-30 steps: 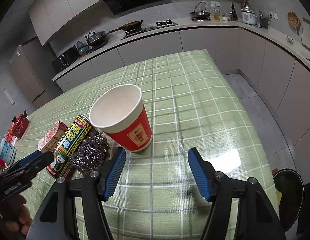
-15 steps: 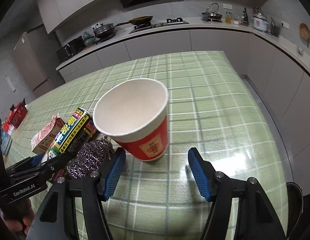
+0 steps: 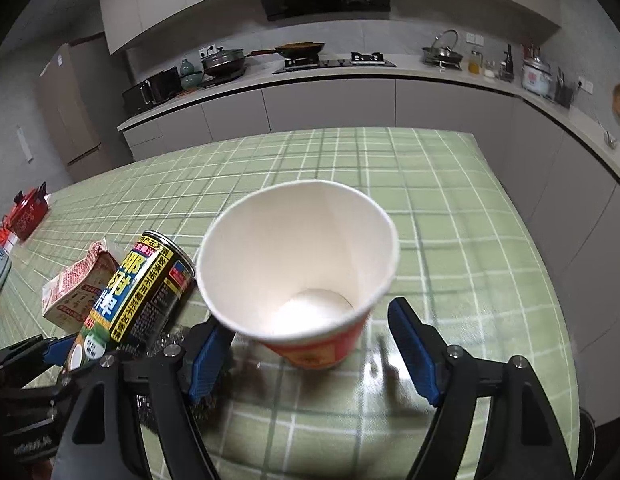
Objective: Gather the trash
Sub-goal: 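Grasp the coconut-drink can with the left tool while right tool holds the cup, then carry the cup and can to the black bucket and release both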
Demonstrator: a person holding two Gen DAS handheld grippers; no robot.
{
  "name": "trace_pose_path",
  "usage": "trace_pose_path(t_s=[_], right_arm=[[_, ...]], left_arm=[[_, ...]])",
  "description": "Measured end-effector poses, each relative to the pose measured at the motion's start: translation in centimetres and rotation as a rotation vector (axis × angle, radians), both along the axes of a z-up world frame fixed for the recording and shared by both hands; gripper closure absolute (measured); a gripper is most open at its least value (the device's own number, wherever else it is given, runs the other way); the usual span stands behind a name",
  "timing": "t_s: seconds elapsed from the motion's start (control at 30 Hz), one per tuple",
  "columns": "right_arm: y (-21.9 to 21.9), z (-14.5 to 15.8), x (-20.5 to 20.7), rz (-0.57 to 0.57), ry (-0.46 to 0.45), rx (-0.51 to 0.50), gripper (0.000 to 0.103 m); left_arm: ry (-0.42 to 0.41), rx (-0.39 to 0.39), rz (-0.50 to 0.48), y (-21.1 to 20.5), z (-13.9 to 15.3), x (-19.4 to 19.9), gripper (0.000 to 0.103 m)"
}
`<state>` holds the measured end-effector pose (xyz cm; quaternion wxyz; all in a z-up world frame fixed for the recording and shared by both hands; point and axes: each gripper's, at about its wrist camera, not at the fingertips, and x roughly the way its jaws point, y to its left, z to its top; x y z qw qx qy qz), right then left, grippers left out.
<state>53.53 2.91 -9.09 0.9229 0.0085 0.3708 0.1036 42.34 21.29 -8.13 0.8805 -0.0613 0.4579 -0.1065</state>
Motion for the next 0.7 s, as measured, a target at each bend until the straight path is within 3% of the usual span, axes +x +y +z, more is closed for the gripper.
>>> trace_pose_path(t_s=[0.07, 0.1, 0.23, 0.27, 0.3, 0.7], right_arm=[[0.3, 0.0, 0.1, 0.014, -0.015, 0.014, 0.028], [0.2, 0.0, 0.1, 0.011, -0.022, 0.023, 0.041], [-0.2, 0.1, 0.2, 0.004, -0.014, 0.045, 0.042], [-0.4, 0.1, 0.1, 0.002, -0.013, 0.049, 0.042], [-0.6, 0.2, 0.0, 0.000, -0.011, 0.051, 0.042], [-3.8, 1.7, -3.5, -0.020, -0.020, 0.084, 0.042]], left_arm=[[0.010, 0.005, 0.010, -0.4, 0.2, 0.5, 0.046], [0.023, 0.005, 0.016, -0.4, 0.0, 0.7, 0.045], [0.041, -0.019, 0.031, -0.3, -0.6, 1.6, 0.041], [0.038, -0.031, 0.031, -0.2, -0.7, 1.6, 0.048], [0.034, -0.040, 0.033, -0.2, -0.7, 1.6, 0.048], [-0.050, -0.022, 0.040, -0.8, 0.5, -1.3, 0.050]])
